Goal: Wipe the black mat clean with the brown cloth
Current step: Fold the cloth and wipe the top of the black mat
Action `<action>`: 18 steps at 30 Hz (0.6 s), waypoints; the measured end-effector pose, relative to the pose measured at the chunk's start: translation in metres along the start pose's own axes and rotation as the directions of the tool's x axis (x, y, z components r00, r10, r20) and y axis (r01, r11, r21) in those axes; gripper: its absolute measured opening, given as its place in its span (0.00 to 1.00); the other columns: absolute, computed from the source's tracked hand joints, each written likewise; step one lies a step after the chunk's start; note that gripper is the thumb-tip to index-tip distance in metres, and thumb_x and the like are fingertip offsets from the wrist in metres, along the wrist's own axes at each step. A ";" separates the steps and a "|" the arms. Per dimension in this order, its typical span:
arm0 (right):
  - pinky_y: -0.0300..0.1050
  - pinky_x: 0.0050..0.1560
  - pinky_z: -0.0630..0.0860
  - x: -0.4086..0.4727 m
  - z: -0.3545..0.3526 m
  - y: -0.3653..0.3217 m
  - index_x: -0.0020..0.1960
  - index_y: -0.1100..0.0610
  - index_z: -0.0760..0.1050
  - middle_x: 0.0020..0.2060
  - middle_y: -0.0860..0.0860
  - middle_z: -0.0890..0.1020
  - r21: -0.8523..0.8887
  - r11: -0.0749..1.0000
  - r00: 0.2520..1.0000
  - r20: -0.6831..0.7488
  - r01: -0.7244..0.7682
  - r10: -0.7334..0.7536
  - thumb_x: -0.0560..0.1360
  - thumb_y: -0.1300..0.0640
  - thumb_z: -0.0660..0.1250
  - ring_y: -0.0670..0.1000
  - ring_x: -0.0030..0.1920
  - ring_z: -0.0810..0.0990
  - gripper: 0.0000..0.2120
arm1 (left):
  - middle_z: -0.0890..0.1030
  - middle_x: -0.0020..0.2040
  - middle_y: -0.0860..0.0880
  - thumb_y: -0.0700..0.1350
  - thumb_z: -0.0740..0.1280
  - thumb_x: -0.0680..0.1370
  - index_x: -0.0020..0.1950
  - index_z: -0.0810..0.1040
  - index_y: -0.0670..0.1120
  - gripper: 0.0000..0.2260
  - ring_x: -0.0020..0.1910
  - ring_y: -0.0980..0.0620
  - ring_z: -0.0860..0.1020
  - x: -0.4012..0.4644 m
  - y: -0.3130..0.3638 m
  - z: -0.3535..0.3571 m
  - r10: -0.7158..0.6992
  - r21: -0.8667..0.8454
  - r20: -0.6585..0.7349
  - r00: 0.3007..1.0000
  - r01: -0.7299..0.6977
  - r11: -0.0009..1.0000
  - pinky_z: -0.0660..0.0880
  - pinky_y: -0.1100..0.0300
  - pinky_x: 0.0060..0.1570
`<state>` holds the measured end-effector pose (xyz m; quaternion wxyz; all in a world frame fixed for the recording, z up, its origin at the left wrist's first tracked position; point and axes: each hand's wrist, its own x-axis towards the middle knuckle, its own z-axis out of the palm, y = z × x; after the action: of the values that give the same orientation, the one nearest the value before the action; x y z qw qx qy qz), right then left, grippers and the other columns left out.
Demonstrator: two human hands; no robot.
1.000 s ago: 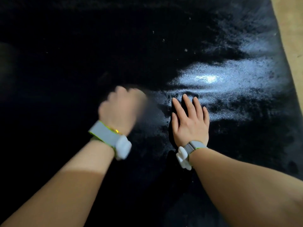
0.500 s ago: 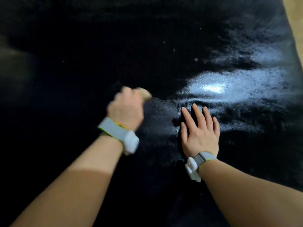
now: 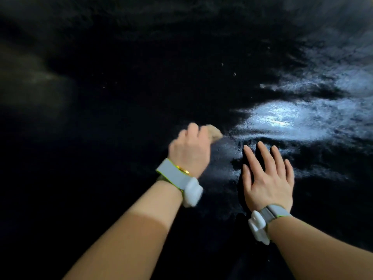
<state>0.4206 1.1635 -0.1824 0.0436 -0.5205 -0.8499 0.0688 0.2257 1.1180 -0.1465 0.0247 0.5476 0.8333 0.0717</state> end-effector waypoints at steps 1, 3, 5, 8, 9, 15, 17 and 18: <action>0.55 0.74 0.51 0.000 0.000 0.000 0.72 0.40 0.63 0.73 0.47 0.66 0.008 1.000 1.000 -0.002 -0.002 0.002 0.78 0.43 0.49 0.53 0.75 0.58 0.23 | 0.74 0.39 0.44 0.48 0.62 0.75 0.43 0.76 0.45 0.08 0.32 0.44 0.76 0.008 -0.021 -0.005 -0.082 0.044 0.002 0.997 0.081 0.996 0.68 0.57 0.22; 0.55 0.74 0.51 0.001 0.000 -0.002 0.72 0.40 0.64 0.73 0.47 0.66 0.008 1.000 1.000 -0.007 -0.005 0.005 0.78 0.43 0.50 0.53 0.75 0.58 0.23 | 0.74 0.47 0.39 0.48 0.59 0.78 0.50 0.76 0.42 0.11 0.41 0.37 0.77 0.029 -0.074 -0.010 -0.340 0.110 -0.084 0.937 0.348 0.931 0.72 0.50 0.31; 0.55 0.74 0.52 0.001 0.000 -0.002 0.72 0.40 0.64 0.73 0.47 0.66 0.007 1.000 1.000 -0.013 -0.003 0.004 0.78 0.43 0.50 0.53 0.75 0.58 0.23 | 0.72 0.57 0.37 0.49 0.59 0.80 0.60 0.72 0.42 0.14 0.51 0.34 0.75 0.039 -0.125 -0.020 -0.586 0.051 -0.132 0.799 0.596 0.801 0.72 0.45 0.43; 0.55 0.74 0.52 0.001 0.000 0.000 0.72 0.41 0.64 0.73 0.47 0.66 -0.003 1.000 1.000 -0.015 0.000 0.000 0.78 0.43 0.50 0.53 0.75 0.59 0.23 | 0.72 0.58 0.37 0.52 0.59 0.80 0.61 0.69 0.41 0.16 0.54 0.34 0.74 0.041 -0.147 -0.022 -0.662 0.043 -0.178 0.728 0.677 0.734 0.69 0.45 0.43; 0.55 0.74 0.52 0.001 0.000 0.000 0.72 0.40 0.64 0.73 0.47 0.66 -0.008 1.000 1.000 -0.013 -0.001 0.001 0.78 0.43 0.50 0.53 0.75 0.58 0.23 | 0.72 0.57 0.37 0.54 0.59 0.80 0.60 0.69 0.40 0.18 0.53 0.34 0.74 0.041 -0.144 -0.019 -0.638 0.065 -0.174 0.750 0.655 0.753 0.68 0.47 0.41; 0.55 0.73 0.52 0.002 0.002 -0.001 0.72 0.41 0.64 0.73 0.47 0.67 -0.017 1.000 1.000 -0.030 0.009 -0.010 0.78 0.44 0.51 0.53 0.75 0.59 0.23 | 0.77 0.53 0.37 0.52 0.57 0.80 0.55 0.76 0.40 0.18 0.50 0.34 0.76 0.050 -0.115 -0.013 -0.659 -0.031 -0.176 0.732 0.665 0.747 0.68 0.49 0.40; 0.55 0.73 0.53 0.003 0.002 -0.001 0.72 0.41 0.64 0.72 0.47 0.67 -0.019 1.000 0.999 -0.040 0.008 -0.009 0.78 0.44 0.51 0.53 0.75 0.59 0.23 | 0.80 0.48 0.41 0.52 0.53 0.81 0.54 0.79 0.45 0.18 0.46 0.37 0.79 0.055 -0.065 -0.003 -0.448 0.058 -0.147 0.882 0.459 0.886 0.71 0.51 0.36; 0.55 0.73 0.53 0.003 0.003 -0.001 0.72 0.41 0.64 0.72 0.47 0.67 -0.019 1.000 0.999 -0.048 0.009 -0.010 0.78 0.44 0.51 0.53 0.75 0.60 0.23 | 0.80 0.44 0.45 0.52 0.52 0.79 0.54 0.79 0.49 0.17 0.42 0.42 0.80 0.052 -0.031 0.001 -0.300 0.047 -0.091 0.949 0.305 0.951 0.71 0.54 0.32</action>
<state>0.4180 1.1657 -0.1849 0.0597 -0.5184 -0.8517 0.0480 0.1765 1.1536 -0.1497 -0.0156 0.4102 0.9096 0.0644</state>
